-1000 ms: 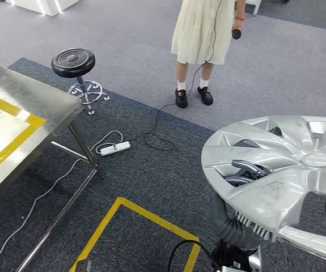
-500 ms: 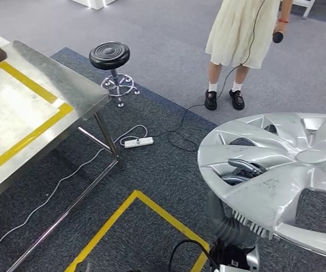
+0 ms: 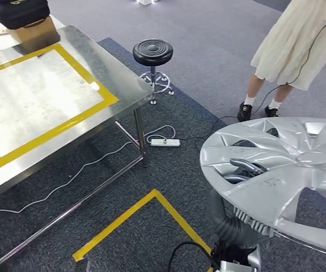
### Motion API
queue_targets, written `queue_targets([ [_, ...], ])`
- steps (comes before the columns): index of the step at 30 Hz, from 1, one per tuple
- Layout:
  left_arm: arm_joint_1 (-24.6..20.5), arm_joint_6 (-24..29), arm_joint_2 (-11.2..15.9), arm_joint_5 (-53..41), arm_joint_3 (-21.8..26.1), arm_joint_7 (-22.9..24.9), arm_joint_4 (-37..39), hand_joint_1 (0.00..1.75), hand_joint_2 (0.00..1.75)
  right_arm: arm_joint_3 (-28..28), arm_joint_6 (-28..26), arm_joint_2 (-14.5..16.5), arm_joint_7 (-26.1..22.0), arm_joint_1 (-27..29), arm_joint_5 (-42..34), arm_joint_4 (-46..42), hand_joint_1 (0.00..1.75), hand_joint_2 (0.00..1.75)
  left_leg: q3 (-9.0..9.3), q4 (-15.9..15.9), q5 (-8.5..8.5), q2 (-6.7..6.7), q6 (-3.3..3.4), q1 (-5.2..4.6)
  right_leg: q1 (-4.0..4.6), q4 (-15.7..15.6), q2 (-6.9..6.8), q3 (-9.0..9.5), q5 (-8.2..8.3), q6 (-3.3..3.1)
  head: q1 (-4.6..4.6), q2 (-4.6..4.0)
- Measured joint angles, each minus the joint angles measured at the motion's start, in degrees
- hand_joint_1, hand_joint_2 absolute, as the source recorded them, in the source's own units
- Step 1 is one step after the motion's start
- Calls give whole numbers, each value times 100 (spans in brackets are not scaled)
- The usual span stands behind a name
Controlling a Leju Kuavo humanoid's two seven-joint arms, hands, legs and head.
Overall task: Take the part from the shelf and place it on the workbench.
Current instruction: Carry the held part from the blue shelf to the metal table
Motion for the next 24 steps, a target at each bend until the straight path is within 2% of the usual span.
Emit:
queue_targets([
  [2, -4, 1, 0, 0, 0, 0, 0, 0, 175, 4, 0, -3, 3, -2, 7, 4, 175, 175, -7, 20, 0, -160, -54, 2, -48, -717, 267, 332, 293, -3, -2, 0],
  [3, -5, 1, 0, -1, 0, 0, 0, 0, 175, 9, 0, -4, 3, -3, 10, 7, 175, 175, -26, 27, 9, -225, -92, 6, -62, -925, 374, 429, 345, -13, -1, 0],
  [4, -1, 2, 1, -1, 1, 0, 0, 0, 175, 16, 0, -7, 3, -5, 9, 10, 175, 175, -50, 25, 25, -282, -132, 11, -63, -1000, 429, 464, 335, -37, -4, 0],
  [6, 16, 7, 1, -2, 7, 0, 0, 0, 175, 35, 0, -10, 6, -9, 2, 15, 175, 175, -82, 4, 55, -354, -202, 36, -48, -1022, 333, 468, 353, -109, -4, 0],
  [7, 23, 10, 1, -2, 10, 0, 0, 0, 175, 43, 0, -11, 8, -12, -4, 16, 175, 175, -103, 32, 28, -284, -232, 31, -48, -1035, 270, 476, 362, -150, -16, 0],
  [8, 21, 13, 0, -3, 14, 0, 0, 0, 175, 47, 0, -11, 10, -14, -7, 15, 175, 175, -173, 166, -65, -151, -259, 21, -52, -1050, 194, 485, 369, -189, -37, 0],
  [10, 7, 14, -2, -4, 15, 0, 0, 0, 175, 50, 0, -11, 16, -16, -5, 15, 175, 175, -470, 771, -401, 174, -301, 1, -45, -1067, 32, 495, 366, -245, -82, 0],
  [11, 1, 14, -2, -6, 15, 0, 0, 0, 175, 50, 0, -11, 18, -17, -2, 15, 175, 175, -665, 1165, -576, 255, -313, 3, -37, -1067, -54, 494, 361, -260, -92, 0],
  [12, 2, 14, -1, -7, 15, 0, 0, 0, 175, 50, 0, -11, 19, -17, 2, 16, 175, 175, -811, 1464, -673, 286, -317, 4, -32, -1067, -135, 495, 355, -267, -92, 0],
  [13, 7, 15, -1, -8, 16, 0, 0, 0, 175, 50, 0, -11, 18, -17, 9, 16, 175, 175, -873, 1595, -670, 301, -316, 4, -29, -1066, -215, 498, 350, -271, -93, 0],
  [14, 11, 15, 1, -9, 16, 0, 0, 0, 175, 50, 0, -11, 16, -18, 17, 16, 175, 175, -820, 1503, -558, 315, -308, 3, -25, -1066, -293, 506, 343, -270, -93, 0],
  [15, 13, 17, 2, -9, 17, 0, 0, 0, 175, 50, 0, -11, 11, -19, 28, 15, 175, 175, -665, 1221, -377, 363, -292, -2, -22, -1066, -364, 518, 335, -262, -93, 0],
  [17, 6, 22, 2, -9, 19, 0, 0, 0, 175, 48, 0, -11, -27, -17, 67, 6, 175, 175, -245, 466, -70, 635, -243, -37, 7, -1054, -486, 546, 302, -224, -101, 1],
  [19, -8, 29, 2, -11, 20, 0, 0, 0, 175, 37, 0, -11, -111, -5, 126, -22, 175, 175, -44, 71, -12, 829, -183, -73, 52, -1049, -600, 564, 269, -170, -96, 1],
  [21, -2, 33, 2, -31, 21, 4, 0, 0, 175, 25, 0, -11, -181, 10, 166, -72, 175, 175, -43, 23, -30, 730, -126, -73, 67, -1066, -715, 601, 243, -113, -81, 0],
  [22, 8, 34, 3, -45, 22, 10, 0, 0, 175, 23, 0, -11, -195, 14, 173, -98, 175, 175, -40, 12, -27, 659, -101, -58, 60, -1042, -661, 611, 206, -78, -72, 0],
  [24, 11, 29, 3, -72, 25, 21, 0, 0, 175, 23, 0, -12, -189, 18, 173, -138, 175, 175, -27, -3, -12, 522, -48, -17, 41, -711, -372, 484, -15, -19, -44, 0],
])
